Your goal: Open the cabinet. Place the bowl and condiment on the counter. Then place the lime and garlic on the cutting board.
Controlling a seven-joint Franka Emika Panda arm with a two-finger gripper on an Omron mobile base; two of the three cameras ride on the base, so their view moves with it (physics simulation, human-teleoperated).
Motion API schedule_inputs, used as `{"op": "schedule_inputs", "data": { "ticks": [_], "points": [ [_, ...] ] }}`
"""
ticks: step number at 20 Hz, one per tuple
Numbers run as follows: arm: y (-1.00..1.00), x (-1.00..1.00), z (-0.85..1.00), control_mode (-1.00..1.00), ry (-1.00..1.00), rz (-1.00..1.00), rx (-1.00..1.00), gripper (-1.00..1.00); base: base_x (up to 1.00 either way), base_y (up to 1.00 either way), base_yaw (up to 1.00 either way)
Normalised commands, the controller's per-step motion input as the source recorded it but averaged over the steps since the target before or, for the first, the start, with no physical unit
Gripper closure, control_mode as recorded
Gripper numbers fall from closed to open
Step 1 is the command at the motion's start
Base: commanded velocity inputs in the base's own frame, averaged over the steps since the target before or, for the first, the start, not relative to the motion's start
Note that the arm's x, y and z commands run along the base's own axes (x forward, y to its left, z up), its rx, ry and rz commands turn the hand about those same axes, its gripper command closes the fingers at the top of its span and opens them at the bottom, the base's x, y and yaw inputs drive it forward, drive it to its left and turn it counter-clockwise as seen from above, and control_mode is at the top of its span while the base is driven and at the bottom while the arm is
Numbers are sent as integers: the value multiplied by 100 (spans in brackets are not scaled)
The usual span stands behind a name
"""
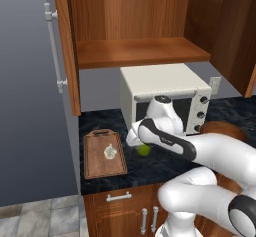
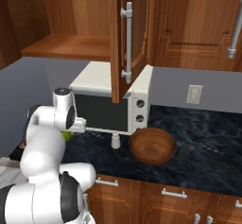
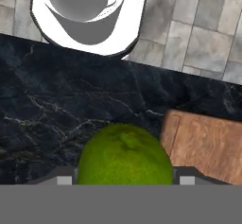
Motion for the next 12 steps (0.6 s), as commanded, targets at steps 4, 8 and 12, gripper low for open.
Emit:
{"op": "schedule_inputs", "data": {
  "ticks": [4,8,12],
  "points": [
    [100,-4,27,-100,0,29,0,100,0,0,0],
    [100,0,32,-100,-1,26,0,100,0,0,0],
    [90,1,12,-100,-1,24,0,100,0,0,0]
  ]
}}
